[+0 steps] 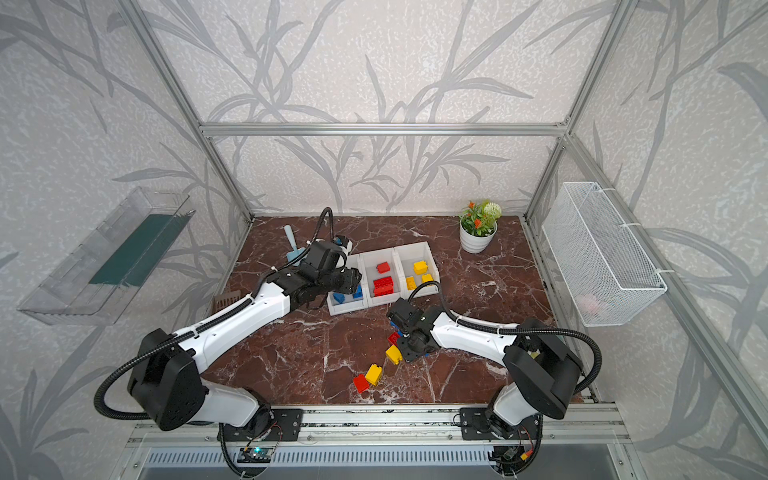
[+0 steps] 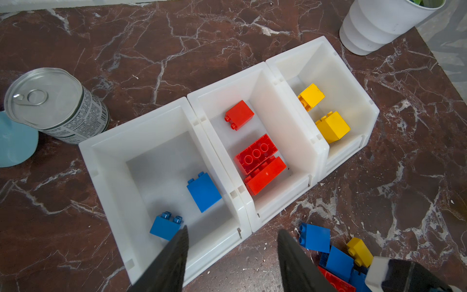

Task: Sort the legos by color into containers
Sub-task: 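Close the right gripper on a blue brick and lift it, then carry the blue brick with the right gripper into the nearest compartment, release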

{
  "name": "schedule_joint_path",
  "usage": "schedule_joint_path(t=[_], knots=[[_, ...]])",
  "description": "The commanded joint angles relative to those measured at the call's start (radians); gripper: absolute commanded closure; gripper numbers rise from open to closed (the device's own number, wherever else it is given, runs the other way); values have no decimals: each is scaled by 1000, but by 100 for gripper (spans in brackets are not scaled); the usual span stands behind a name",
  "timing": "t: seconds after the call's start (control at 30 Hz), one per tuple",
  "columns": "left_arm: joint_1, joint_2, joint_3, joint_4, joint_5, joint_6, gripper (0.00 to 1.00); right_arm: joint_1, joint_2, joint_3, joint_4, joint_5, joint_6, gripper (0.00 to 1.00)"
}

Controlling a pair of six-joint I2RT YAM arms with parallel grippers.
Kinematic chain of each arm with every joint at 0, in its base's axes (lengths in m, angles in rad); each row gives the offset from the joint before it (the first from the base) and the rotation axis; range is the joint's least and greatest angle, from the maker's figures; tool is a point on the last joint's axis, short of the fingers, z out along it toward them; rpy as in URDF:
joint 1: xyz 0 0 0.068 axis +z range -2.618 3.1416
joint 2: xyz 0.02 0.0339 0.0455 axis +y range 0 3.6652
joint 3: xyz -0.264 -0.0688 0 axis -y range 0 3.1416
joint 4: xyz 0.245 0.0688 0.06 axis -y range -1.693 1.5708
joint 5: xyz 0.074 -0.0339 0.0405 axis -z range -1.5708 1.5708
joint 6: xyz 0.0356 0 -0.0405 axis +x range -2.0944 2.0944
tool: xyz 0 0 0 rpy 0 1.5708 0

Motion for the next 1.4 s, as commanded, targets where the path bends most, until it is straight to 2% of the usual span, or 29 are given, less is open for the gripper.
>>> schedule_joint_path(t=[0.0,0.27,0.63,0.93,1.13,1.37], knots=[[4,-24,-8,8,-12,-11,41,8,18,30,9,11,-4,53],[4,-22,-7,4,-13,-11,41,8,31,41,18,8,-12,58],[4,-39,-12,-12,-26,-8,41,8,-42,79,-56,39,-24,60],[15,-128,-56,-60,-67,-17,41,2,-53,208,-128,93,-97,60],[37,-253,-125,-121,-118,-60,40,-32,77,403,-100,55,-204,59],[47,-443,-246,-183,-157,-125,40,-56,331,730,-122,-13,-308,59]])
